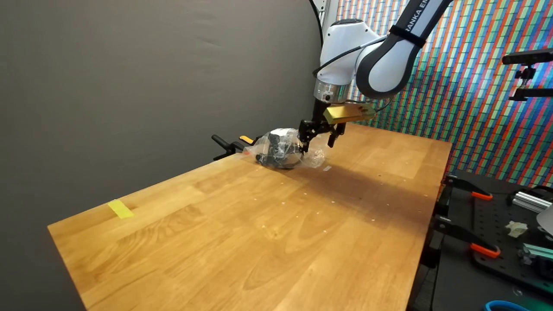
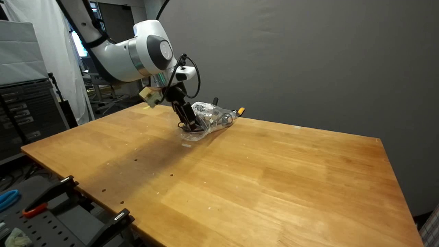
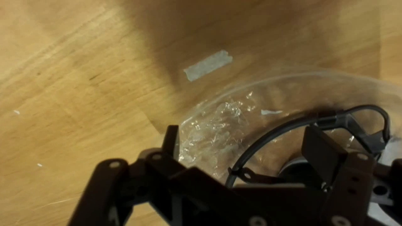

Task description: Remove the cable from the plastic

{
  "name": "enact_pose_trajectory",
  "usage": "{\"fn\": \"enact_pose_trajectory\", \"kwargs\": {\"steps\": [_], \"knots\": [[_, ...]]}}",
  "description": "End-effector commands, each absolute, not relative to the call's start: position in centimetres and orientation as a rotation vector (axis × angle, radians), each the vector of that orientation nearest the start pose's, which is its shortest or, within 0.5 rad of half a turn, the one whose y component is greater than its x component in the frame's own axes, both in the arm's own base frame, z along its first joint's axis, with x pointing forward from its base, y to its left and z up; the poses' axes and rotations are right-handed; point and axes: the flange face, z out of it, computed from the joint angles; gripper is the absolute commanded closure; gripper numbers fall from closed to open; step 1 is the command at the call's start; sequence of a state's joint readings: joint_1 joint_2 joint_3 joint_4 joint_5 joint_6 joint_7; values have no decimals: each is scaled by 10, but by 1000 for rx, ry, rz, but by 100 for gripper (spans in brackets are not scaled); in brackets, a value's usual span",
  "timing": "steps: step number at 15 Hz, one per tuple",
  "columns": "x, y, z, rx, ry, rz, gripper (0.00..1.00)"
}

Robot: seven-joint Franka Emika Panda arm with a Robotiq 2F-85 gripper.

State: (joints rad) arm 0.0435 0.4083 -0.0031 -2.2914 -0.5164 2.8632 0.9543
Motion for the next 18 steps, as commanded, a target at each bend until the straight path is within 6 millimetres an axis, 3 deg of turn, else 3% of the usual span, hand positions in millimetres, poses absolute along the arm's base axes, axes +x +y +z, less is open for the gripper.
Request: {"fn": "enact_pose_trajectory", "kwargs": {"steps": [1, 9, 13, 14, 16, 18], "knots": [[569, 47, 181, -3071, 786, -413, 0], [599, 55, 163, -3006, 900, -351, 1], [604, 54, 153, -3004, 924, -338, 10], [605, 54, 151, -3005, 929, -340, 31], [607, 52, 149, -3005, 943, -338, 37], [607, 52, 146, -3012, 945, -337, 53]]}}
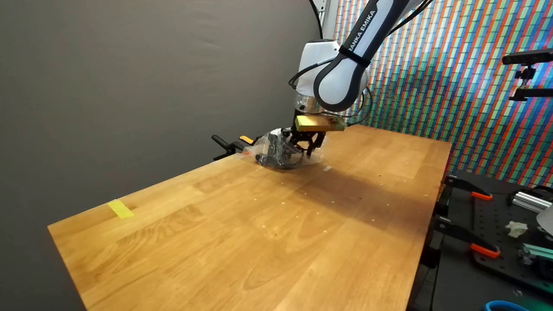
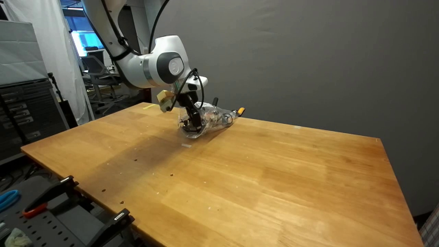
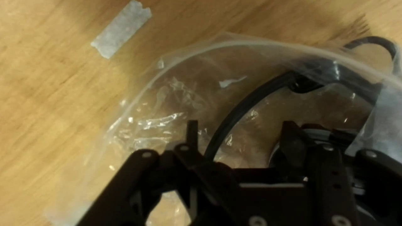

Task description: Remove the cable from the plastic

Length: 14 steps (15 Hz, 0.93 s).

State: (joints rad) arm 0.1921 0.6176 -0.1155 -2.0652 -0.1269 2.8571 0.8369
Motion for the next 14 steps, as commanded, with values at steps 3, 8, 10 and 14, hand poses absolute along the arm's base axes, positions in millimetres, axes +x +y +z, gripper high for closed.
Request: {"fn": "enact_pose_trajectory", "kwargs": {"steps": [3, 8, 10, 14], "knots": [[606, 51, 143, -3021, 944, -337, 77], [601, 54, 154, -3066, 861, -309, 100], [597, 59, 171, -3093, 803, -299, 98], [582, 72, 210, -3156, 669, -229, 98]]}}
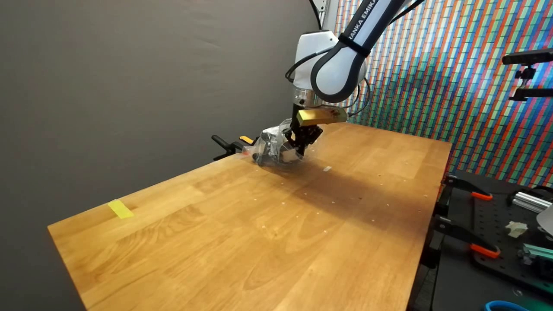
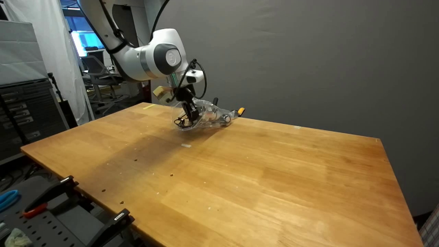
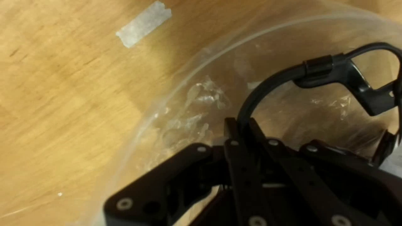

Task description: Remove the cable from the plastic

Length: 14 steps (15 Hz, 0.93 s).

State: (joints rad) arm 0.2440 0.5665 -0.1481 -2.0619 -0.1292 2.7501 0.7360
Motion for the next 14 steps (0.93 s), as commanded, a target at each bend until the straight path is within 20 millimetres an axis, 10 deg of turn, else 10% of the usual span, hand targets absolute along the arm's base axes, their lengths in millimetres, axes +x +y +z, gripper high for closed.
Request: {"fn": "enact_pose_trajectory", "kwargs": {"steps": [1, 14], "knots": [[575, 76, 222, -3182, 613, -189, 98], [467, 74, 341, -3272, -42, 501, 98]]}}
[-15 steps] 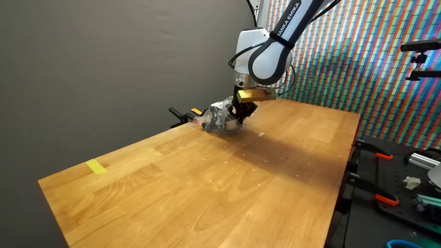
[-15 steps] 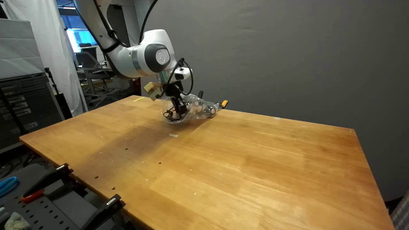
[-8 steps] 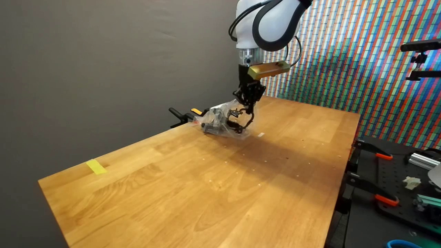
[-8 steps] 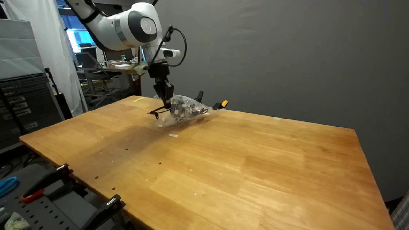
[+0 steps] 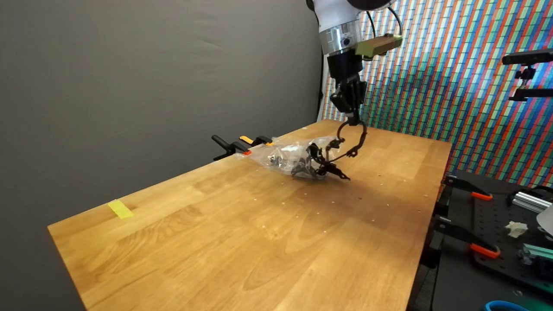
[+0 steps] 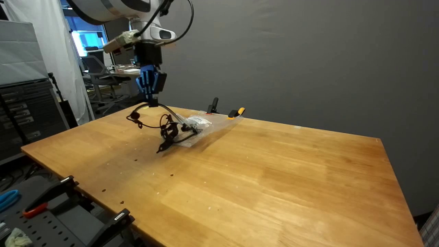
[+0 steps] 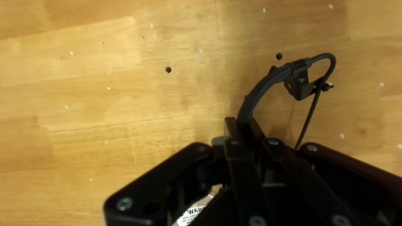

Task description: Remove the cable from the plastic

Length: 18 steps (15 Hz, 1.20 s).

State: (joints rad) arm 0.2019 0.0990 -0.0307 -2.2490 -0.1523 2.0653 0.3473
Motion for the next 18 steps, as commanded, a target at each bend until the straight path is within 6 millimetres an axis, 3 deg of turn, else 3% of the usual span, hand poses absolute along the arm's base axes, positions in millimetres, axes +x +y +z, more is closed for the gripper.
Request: {"fn": "enact_pose_trajectory", "kwargs": {"steps": [1, 5, 8, 10, 14, 18], "knots": [[462, 73, 353, -3261, -104, 551, 98], [448, 73, 392, -3197, -259, 702, 98], [444, 93, 417, -3013, -398, 829, 98], [446, 115, 434, -2900, -482, 848, 98], [448, 169, 460, -2755, -546, 715, 98], [447, 217, 469, -2651, -534, 570, 98]]}}
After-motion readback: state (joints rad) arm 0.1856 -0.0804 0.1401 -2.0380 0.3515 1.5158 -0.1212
